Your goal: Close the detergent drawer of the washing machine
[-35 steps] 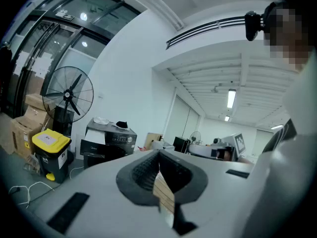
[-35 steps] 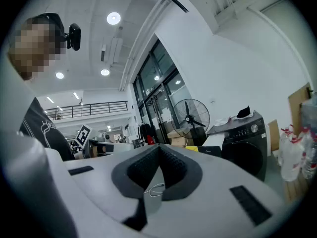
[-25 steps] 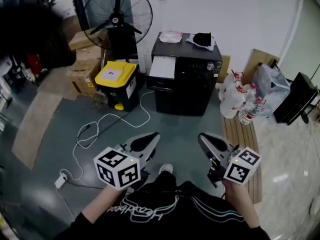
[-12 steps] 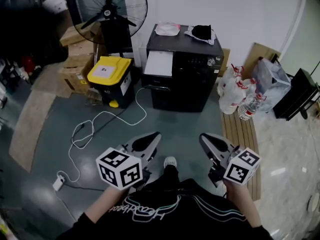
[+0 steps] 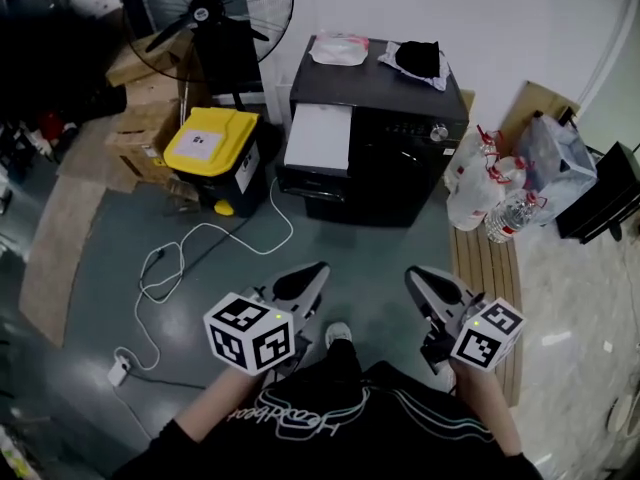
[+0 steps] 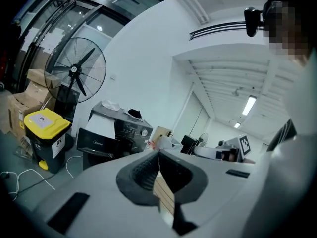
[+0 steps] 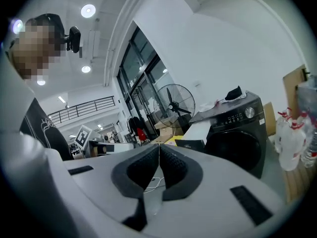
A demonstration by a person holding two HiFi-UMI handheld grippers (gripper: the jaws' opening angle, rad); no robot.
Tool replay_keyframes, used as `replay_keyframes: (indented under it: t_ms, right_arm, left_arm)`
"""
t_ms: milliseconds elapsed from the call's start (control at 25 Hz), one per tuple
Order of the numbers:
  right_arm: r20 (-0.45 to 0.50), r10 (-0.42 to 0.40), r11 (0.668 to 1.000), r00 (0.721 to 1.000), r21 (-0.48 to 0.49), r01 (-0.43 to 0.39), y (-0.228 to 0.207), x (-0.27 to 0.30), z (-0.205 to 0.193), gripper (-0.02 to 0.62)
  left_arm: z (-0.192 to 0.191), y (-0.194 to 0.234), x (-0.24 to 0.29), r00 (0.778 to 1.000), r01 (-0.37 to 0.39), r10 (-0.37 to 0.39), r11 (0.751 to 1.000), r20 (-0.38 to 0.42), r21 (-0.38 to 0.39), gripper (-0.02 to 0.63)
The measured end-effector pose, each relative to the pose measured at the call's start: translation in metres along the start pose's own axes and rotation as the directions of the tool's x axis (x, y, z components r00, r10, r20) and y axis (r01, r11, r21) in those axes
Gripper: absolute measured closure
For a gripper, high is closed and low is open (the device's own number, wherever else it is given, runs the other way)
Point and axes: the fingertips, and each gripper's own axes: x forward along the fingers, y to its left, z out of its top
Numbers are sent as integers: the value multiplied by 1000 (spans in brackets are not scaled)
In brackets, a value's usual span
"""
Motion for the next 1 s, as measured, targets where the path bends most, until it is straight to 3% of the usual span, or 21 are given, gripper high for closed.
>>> replay_keyframes:
  t_ms: [320,680,1000]
  right_arm:
    - [-84,-46,998,995,31,49,-94,64,20,568]
    - [-143,-36,995,989,89,49,-170,125,22,568]
    - [-159,-34,993,987,106,51,-206,158,12,568]
  left_arm:
    - [7,86,86,997,-48,43,997,-69,-64,581]
    - [3,166,155,986,-115,110,993,-128,-31,582]
    - [-7,226,182,963,-202,204,979,-173,30,581]
